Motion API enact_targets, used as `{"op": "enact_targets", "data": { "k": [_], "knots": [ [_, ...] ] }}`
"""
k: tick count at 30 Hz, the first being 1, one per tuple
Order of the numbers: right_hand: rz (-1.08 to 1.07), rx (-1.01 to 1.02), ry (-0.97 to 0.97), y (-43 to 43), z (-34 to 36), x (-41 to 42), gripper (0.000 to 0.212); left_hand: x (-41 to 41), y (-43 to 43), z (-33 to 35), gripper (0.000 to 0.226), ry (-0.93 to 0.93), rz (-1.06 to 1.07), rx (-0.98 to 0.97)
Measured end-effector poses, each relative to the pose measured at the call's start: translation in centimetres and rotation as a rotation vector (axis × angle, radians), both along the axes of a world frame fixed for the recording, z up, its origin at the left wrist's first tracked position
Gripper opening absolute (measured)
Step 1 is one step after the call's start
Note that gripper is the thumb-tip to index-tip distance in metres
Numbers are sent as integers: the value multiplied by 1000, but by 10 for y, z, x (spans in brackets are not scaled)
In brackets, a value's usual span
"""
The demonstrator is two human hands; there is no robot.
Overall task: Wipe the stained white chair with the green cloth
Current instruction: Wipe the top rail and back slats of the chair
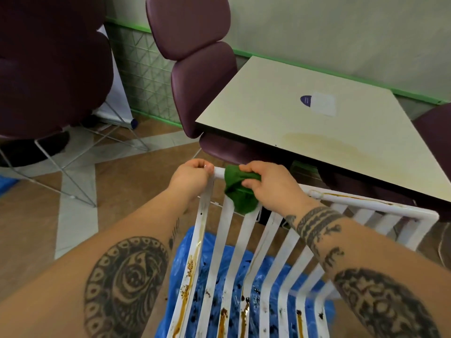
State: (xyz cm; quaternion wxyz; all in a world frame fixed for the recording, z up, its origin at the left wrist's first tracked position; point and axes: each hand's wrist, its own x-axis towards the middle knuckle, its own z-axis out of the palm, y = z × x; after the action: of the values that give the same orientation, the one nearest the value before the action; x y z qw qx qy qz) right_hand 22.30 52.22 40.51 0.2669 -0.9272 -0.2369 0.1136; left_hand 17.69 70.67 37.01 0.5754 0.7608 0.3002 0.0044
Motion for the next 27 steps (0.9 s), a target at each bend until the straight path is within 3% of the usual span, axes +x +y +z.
{"op": "enact_targets", "data": {
  "k": [2, 4, 7, 10, 13, 21, 24, 27],
  "knots": [
    [-48, -5, -76, -7, -10, 1, 29, -1, 0, 1, 17, 7, 3, -5],
    [-91, -147, -159, -10, -5, 14, 19, 0, 2, 4, 16, 20, -7, -16],
    [-103, -246, -369, -7, 2, 15, 25, -3, 1, 15, 14, 64, -21, -87],
    [-17, 54, -511, 3, -14, -24, 35, -2, 6, 22, 23, 94, -53, -155],
    [18, 179, -470, 22, -51, -56, 36, -4, 11, 20, 13, 111, -53, -244],
    [28, -25, -353, 63, -106, -57, 34, -6, 19, 8, 13, 145, -11, -360],
    [125, -135, -189, 54, -118, -74, 37, -6, 18, 10, 21, 122, -27, -335],
    [60, -27, -229, 53, -104, -72, 34, -6, 17, 7, 18, 85, -10, -362]
  ]
}}
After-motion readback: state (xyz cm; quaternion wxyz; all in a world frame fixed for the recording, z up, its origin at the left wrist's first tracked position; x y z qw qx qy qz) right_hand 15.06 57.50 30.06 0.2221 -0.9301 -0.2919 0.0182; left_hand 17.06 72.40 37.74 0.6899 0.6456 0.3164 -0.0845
